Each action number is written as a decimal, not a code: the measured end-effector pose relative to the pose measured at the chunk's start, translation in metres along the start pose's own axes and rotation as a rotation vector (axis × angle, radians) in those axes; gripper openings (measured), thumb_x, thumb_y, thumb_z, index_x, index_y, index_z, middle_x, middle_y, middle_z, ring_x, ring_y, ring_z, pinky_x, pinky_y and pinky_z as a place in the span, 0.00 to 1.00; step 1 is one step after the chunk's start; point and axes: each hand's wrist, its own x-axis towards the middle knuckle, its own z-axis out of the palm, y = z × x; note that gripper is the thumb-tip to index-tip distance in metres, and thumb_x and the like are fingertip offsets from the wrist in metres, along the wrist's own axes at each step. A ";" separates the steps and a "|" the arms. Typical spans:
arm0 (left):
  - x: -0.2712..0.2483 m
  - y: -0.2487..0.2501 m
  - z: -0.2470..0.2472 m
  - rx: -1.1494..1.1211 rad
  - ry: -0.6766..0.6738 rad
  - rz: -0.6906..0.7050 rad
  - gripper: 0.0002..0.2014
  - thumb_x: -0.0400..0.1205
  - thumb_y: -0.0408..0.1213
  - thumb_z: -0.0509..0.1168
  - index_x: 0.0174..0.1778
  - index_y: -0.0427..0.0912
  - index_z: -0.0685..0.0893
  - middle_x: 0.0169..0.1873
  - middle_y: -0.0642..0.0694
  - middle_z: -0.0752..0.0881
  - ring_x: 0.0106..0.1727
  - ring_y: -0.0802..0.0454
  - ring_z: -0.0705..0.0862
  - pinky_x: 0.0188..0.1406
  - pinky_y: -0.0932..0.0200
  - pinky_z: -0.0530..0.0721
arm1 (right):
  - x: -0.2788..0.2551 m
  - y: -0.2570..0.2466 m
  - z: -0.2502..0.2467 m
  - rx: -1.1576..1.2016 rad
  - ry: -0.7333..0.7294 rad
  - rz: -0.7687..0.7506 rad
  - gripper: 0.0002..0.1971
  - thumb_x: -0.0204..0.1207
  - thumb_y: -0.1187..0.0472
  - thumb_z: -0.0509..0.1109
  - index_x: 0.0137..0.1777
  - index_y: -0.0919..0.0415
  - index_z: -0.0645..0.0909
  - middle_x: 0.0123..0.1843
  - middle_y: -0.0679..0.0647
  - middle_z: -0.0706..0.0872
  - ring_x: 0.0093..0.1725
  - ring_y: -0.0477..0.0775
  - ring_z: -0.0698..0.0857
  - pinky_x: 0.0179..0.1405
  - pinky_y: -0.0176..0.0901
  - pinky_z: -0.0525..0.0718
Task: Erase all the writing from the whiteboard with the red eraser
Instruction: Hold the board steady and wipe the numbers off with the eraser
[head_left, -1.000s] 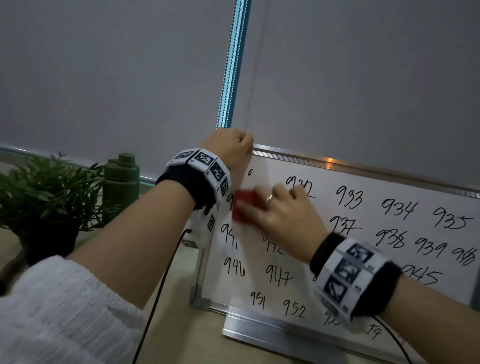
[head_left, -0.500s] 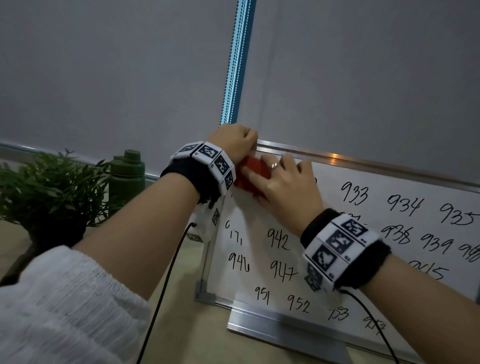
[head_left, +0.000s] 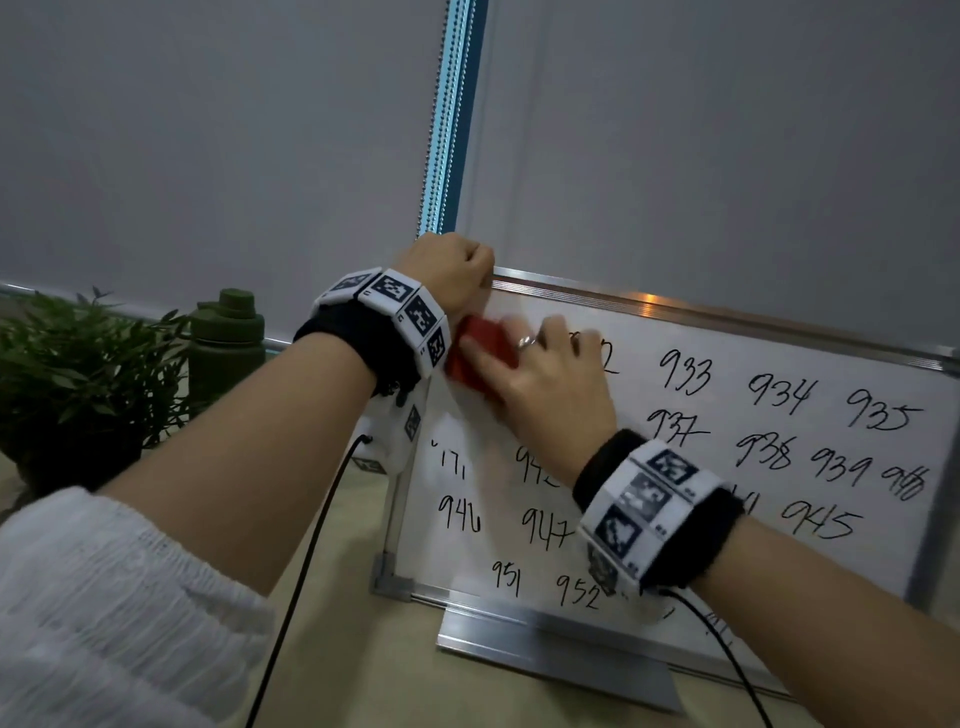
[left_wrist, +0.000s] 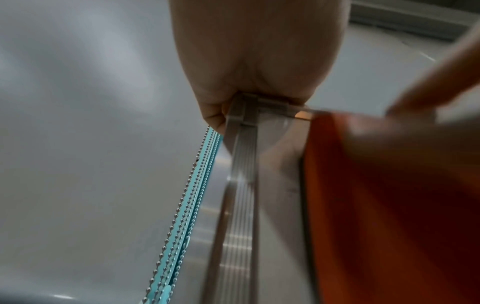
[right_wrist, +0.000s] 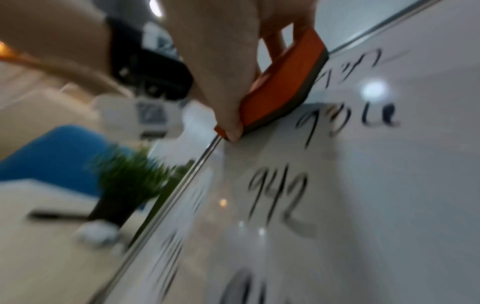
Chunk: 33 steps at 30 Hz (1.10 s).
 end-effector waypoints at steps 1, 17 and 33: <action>0.000 0.000 0.000 -0.002 -0.004 0.004 0.23 0.83 0.39 0.51 0.18 0.44 0.65 0.23 0.43 0.71 0.35 0.44 0.71 0.35 0.58 0.67 | -0.016 -0.011 0.002 0.042 -0.039 -0.107 0.27 0.59 0.51 0.79 0.61 0.47 0.82 0.52 0.55 0.84 0.46 0.58 0.71 0.40 0.50 0.73; -0.004 0.001 -0.002 0.002 -0.031 -0.011 0.23 0.84 0.38 0.51 0.19 0.47 0.66 0.22 0.45 0.70 0.38 0.44 0.73 0.39 0.58 0.68 | -0.037 -0.027 0.002 0.082 -0.109 -0.291 0.25 0.56 0.52 0.79 0.56 0.46 0.84 0.52 0.53 0.84 0.46 0.56 0.69 0.40 0.48 0.72; -0.005 -0.001 0.000 0.017 -0.001 -0.028 0.23 0.83 0.41 0.51 0.19 0.47 0.68 0.22 0.48 0.71 0.37 0.44 0.74 0.34 0.59 0.67 | -0.068 -0.018 -0.001 0.118 -0.200 -0.401 0.31 0.56 0.53 0.79 0.63 0.47 0.81 0.53 0.55 0.84 0.45 0.55 0.78 0.39 0.47 0.78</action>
